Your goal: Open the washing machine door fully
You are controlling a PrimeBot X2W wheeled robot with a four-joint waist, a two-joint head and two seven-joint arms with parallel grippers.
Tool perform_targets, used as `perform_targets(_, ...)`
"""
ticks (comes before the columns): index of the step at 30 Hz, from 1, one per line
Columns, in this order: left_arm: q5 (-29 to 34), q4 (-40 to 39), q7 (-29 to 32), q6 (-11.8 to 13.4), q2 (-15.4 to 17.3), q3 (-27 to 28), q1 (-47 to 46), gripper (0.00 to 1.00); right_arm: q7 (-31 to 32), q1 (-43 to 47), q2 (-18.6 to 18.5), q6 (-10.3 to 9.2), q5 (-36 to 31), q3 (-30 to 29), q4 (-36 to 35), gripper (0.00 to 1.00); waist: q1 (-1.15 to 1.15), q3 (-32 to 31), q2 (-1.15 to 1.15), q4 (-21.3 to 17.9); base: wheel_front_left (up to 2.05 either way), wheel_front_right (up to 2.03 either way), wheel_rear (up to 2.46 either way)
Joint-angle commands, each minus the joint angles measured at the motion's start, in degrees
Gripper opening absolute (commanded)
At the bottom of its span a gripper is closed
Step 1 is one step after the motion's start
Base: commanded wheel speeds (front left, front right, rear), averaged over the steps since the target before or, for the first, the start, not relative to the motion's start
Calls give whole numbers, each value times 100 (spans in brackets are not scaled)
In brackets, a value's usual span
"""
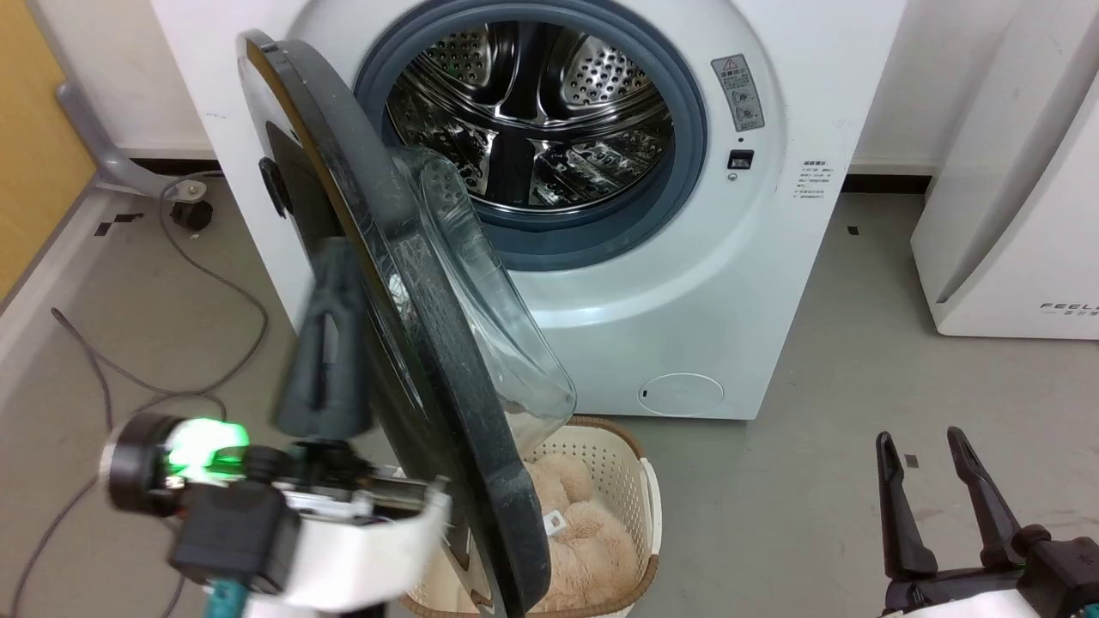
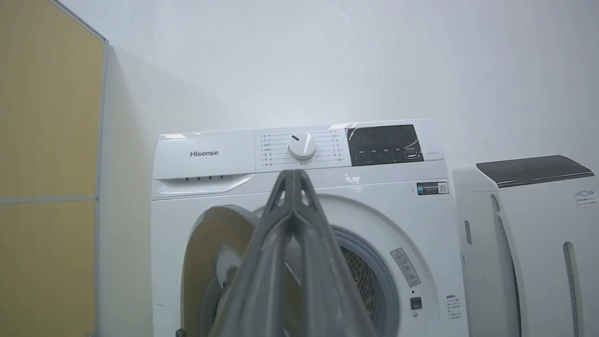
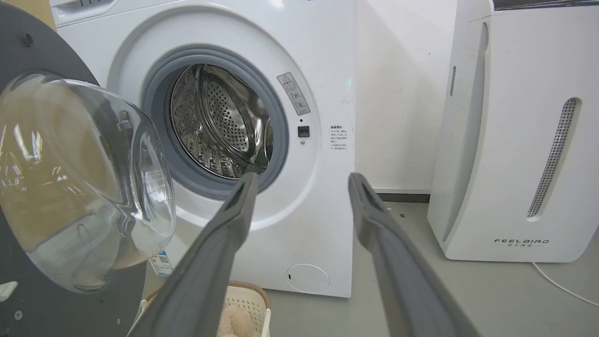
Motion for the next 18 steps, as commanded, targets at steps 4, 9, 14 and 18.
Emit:
perform_targets(4, 44, -186, -24, -166, -43, -487, -110, 0, -25, 75, 27, 29, 23, -12, -42, 100, 0, -1, 0, 12, 0, 0, 0)
perform_targets(9, 78, -275, -24, -345, -61, -1088, -152, 0, -25, 76, 27, 29, 28, -26, -41, 100, 0, -6, 0, 44, 0, 0, 0)
perform_targets(14, 107, -233, -24, -516, -70, -1645, -109, 0, -25, 76, 27, 29, 29, -34, -36, 100, 0, -12, 0, 85, 0, 0, 0)
perform_targets(18, 102, -122, -24, -594, -76, -2001, -24, 0, -25, 69, 27, 29, 35, -36, -29, 100, 0, -17, 0, 116, 0, 0, 0)
